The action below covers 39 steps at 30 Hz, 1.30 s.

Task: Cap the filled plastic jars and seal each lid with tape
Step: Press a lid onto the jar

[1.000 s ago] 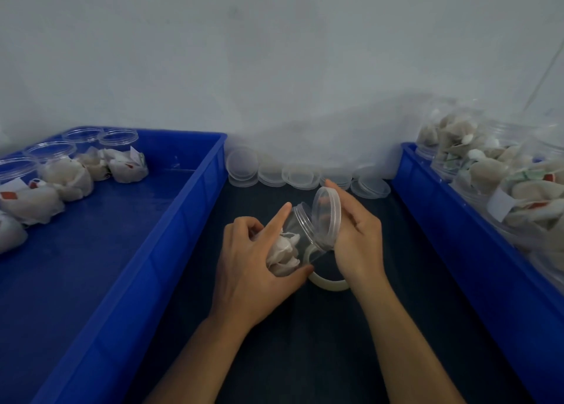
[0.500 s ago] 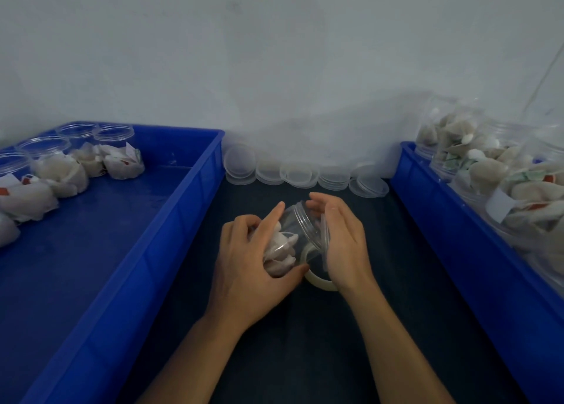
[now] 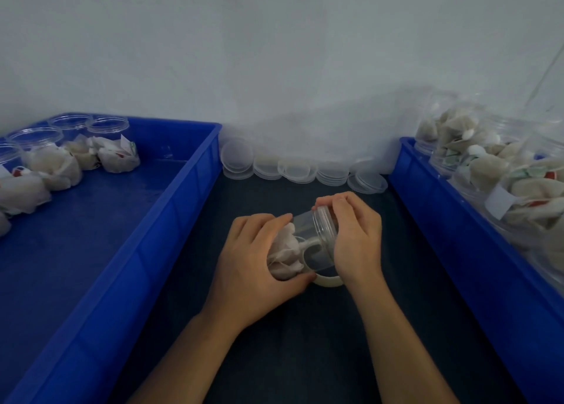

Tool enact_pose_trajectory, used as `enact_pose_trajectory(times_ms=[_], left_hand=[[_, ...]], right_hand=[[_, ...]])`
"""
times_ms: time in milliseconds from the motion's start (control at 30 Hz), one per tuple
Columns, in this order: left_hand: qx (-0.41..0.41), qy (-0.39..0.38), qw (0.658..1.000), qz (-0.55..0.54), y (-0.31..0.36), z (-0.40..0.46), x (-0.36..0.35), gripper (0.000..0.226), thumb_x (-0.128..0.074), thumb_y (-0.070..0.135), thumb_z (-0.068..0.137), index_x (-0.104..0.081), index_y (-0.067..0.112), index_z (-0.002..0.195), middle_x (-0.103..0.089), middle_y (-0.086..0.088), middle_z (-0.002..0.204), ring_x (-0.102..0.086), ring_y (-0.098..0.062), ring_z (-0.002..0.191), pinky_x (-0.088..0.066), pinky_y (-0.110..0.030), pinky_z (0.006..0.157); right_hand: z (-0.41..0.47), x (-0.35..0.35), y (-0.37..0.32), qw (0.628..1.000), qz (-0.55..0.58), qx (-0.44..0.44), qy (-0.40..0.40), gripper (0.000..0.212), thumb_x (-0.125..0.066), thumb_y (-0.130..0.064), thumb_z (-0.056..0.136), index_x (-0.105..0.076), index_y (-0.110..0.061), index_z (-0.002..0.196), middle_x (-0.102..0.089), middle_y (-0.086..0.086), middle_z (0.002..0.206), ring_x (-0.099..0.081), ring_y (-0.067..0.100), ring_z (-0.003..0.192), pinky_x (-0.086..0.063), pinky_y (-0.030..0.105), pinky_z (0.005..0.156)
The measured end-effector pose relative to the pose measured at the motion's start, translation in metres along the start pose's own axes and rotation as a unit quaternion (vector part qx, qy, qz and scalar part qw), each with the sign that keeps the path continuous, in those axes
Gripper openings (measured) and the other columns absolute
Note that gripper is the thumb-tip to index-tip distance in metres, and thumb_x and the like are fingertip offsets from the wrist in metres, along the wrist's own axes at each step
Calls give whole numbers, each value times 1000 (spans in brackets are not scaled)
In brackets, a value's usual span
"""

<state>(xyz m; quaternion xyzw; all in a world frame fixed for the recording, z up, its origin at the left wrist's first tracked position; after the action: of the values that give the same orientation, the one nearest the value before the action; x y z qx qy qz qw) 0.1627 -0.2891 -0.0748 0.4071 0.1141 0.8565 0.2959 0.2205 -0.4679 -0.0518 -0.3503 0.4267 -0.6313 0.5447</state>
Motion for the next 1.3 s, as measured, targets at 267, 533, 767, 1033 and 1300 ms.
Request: enact_pose_trajectory(times_ms=[267, 533, 767, 1033, 1300], left_hand=[[-12, -15, 1000, 10, 2, -2, 1, 94, -83, 72, 70, -59, 25, 147, -55, 15, 128, -47, -4, 117, -36, -9, 95], [112, 7, 989, -101, -23, -3, 1, 90, -81, 74, 69, -53, 39, 147, -56, 25, 129, -57, 0, 119, -51, -20, 92], [175, 39, 977, -118, -40, -6, 5, 91, -81, 72, 74, -47, 39, 152, -56, 27, 133, -55, 2, 123, -53, -27, 97], [86, 68, 994, 10, -24, 1, 14, 98, -93, 50, 66, -53, 27, 152, -57, 6, 145, -46, -13, 136, -34, -13, 97], [43, 55, 997, 24, -18, 2, 11, 98, -95, 46, 66, -55, 21, 152, -58, 2, 146, -47, -17, 136, -33, -17, 102]], right_hand=[[-1, -5, 10, 999, -43, -3, -21, 21, -66, -17, 98, -74, -15, 79, -72, 8, 79, -71, 30, 78, -59, 58, 71], [5, -2, 12, 996, 63, -28, -54, 34, -48, -21, 109, -80, -23, 117, -78, -7, 120, -70, 12, 117, -55, 44, 104], [3, -12, 19, 992, 21, -43, -119, 41, -63, -40, 94, -68, -34, 134, -69, -20, 131, -64, 1, 124, -54, 33, 106], [-5, -30, 20, 966, -21, -33, -256, 65, -69, -37, 88, -50, -40, 150, -61, -14, 141, -60, -1, 128, -51, 19, 101], [-8, -31, 22, 962, -60, -16, -265, 76, -67, -26, 85, -43, -41, 156, -53, -20, 149, -52, -2, 136, -49, 25, 106]])
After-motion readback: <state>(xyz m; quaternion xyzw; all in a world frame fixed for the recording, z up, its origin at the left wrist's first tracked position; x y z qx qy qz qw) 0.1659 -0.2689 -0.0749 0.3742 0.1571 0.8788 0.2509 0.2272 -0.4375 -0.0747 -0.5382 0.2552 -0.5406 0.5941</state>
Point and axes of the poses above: each hand's wrist, its own z-axis towards the middle knuckle, its own x-axis out of the back of the hand, y = z × x, the point moved 9 cm from there along z, towards the middle knuckle
